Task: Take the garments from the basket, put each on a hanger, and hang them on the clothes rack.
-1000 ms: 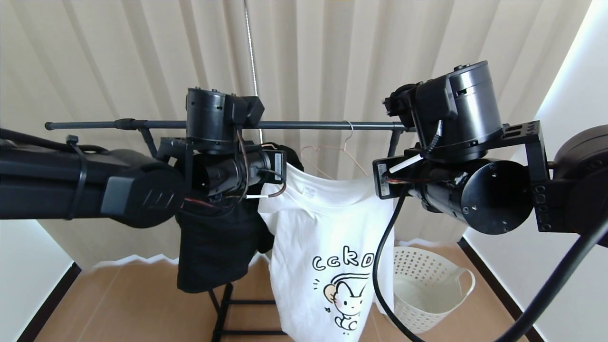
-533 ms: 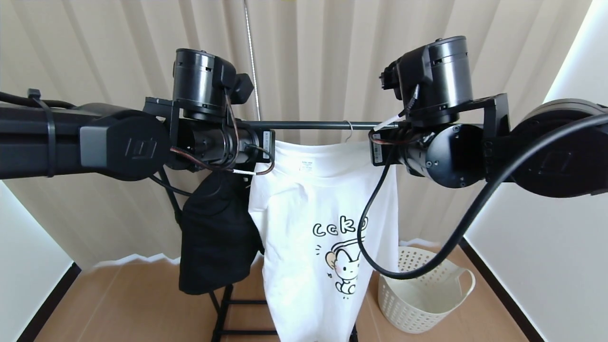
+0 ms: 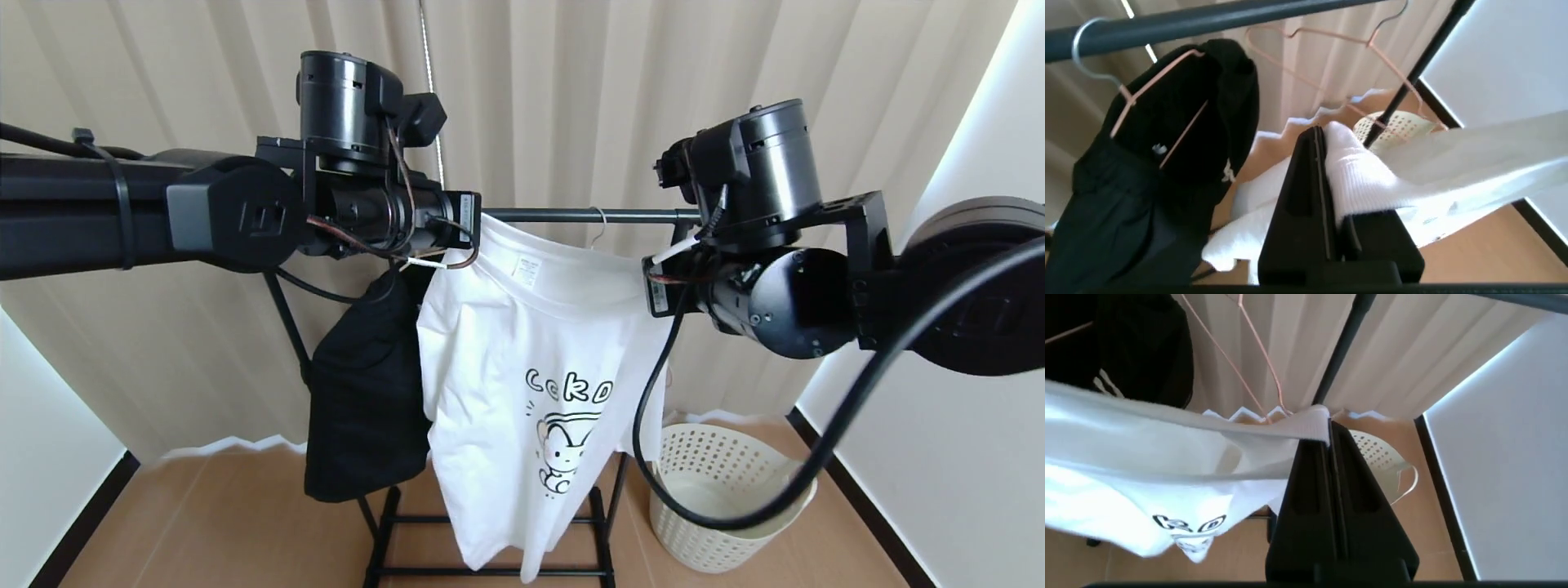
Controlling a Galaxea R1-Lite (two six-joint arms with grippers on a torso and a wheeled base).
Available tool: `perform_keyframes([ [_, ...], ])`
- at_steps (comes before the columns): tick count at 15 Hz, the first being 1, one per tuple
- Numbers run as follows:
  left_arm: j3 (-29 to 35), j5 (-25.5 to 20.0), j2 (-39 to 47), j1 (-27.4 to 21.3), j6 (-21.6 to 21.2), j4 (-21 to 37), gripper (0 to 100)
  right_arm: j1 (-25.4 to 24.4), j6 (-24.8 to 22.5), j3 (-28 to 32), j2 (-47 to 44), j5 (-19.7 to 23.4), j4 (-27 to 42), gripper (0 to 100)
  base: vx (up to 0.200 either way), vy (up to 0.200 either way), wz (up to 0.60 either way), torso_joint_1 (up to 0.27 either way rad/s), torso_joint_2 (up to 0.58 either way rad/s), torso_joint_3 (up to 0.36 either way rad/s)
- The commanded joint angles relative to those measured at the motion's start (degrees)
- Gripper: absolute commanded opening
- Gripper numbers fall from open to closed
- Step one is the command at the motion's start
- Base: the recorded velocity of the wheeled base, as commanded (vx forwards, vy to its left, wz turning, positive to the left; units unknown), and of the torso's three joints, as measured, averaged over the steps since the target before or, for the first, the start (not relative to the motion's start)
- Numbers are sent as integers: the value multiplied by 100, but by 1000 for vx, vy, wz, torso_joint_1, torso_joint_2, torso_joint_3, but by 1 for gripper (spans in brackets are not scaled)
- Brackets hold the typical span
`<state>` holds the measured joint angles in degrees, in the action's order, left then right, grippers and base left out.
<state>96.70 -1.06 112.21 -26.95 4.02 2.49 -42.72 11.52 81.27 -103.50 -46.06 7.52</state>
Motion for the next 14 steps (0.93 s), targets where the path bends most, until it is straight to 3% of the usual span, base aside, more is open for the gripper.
perform_keyframes([
  [1,552,-289,363,15,-7,103,0,-457,-9,-428,506,27,21,0,0,0,0,0,0,0],
  [5,1290,-703,749,-20,-121,112,0,-1266,140,-586,427,35,-5,0,0,0,0,0,0,0],
  [7,1536,-1019,864,-38,-121,103,0,-1635,474,-534,172,35,-40,0,0,0,0,0,0,0],
  [10,1607,-1458,872,-82,-121,94,0,-2021,1054,-42,-267,35,-49,0,0,0,0,0,0,0],
  [14,1598,-1502,872,-126,-121,94,0,-2364,1502,521,-645,27,-58,0,0,0,0,0,0,0],
])
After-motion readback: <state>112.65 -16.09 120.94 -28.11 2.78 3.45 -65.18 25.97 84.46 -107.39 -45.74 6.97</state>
